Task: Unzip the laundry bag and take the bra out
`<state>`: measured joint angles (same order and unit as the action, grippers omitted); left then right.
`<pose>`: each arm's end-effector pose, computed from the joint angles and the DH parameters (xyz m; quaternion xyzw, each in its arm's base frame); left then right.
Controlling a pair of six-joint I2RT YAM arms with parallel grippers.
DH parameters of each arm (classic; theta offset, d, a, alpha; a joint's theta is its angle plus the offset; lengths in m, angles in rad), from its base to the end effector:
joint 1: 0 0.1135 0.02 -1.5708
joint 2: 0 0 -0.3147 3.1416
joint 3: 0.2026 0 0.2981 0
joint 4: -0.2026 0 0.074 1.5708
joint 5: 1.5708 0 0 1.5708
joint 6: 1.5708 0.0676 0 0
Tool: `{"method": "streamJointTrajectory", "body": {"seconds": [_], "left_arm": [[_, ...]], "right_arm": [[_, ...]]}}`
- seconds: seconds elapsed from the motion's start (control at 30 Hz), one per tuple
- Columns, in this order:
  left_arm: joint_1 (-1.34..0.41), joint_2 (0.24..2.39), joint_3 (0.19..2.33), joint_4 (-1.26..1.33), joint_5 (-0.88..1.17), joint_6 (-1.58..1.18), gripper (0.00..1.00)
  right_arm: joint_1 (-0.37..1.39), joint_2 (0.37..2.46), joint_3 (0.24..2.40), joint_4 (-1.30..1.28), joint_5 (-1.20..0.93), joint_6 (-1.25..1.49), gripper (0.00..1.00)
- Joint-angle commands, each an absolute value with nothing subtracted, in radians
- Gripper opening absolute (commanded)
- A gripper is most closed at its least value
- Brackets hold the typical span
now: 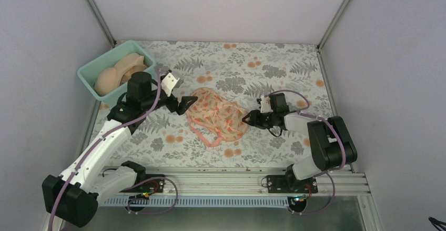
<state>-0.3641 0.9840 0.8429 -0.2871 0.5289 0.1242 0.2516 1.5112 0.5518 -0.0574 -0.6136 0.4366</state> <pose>0.2343 -0.1258 0.3389 0.3334 0.7537 -0.2807 0.4919 0.2673 0.1089 0.1130 0.0025 0.9207 0.3614 0.1474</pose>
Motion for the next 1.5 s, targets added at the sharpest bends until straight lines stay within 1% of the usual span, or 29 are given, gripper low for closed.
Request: {"method": "streamJointTrajectory", "body": {"seconds": [0.0,0.1,0.13,0.3,0.43,0.57,0.7,0.83,0.9,1.1,1.27,1.4,1.47], "left_arm": [[-0.371,0.938,0.809,-0.223,0.544,0.094,1.0],[-0.369,0.917,0.788,-0.215,0.538,0.095,1.0],[-0.37,0.91,0.779,-0.21,0.527,0.087,1.0],[-0.37,0.879,0.734,-0.178,0.482,0.096,1.0],[-0.368,0.862,0.731,-0.199,0.493,0.163,0.98],[-0.368,0.853,0.77,-0.281,0.589,0.346,0.93],[-0.372,0.866,0.817,-0.44,0.724,0.54,0.89],[-0.39,0.875,0.827,-0.522,0.758,0.609,0.81],[-0.398,0.875,0.82,-0.54,0.765,0.643,0.77],[-0.417,0.889,0.787,-0.528,0.713,0.708,0.71],[-0.427,0.89,0.769,-0.584,0.743,0.782,0.71],[-0.433,0.883,0.749,-0.587,0.756,0.759,0.71],[-0.433,0.879,0.738,-0.587,0.759,0.751,0.73]], "right_arm": [[0.242,1.547,0.599,-0.046,-0.698,0.369,0.27],[0.243,1.548,0.649,-0.115,-0.702,0.293,0.05],[0.247,1.544,0.675,-0.149,-0.702,0.265,0.04],[0.359,1.456,0.808,-0.3,-0.633,0.108,0.04],[0.537,1.334,0.897,-0.365,-0.494,-0.053,0.04],[0.68,1.237,0.911,-0.367,-0.366,-0.222,0.04],[0.793,1.18,0.911,-0.361,-0.221,-0.381,0.04],[0.92,1.141,0.905,-0.317,-0.135,-0.521,0.04],[0.942,1.121,0.899,-0.28,-0.12,-0.558,0.04],[0.973,1.101,0.888,-0.223,-0.141,-0.612,0.04],[0.973,1.102,0.871,-0.204,-0.154,-0.599,0.04],[0.973,1.111,0.863,-0.195,-0.135,-0.578,0.04],[0.973,1.114,0.865,-0.193,-0.128,-0.563,0.04]]}}
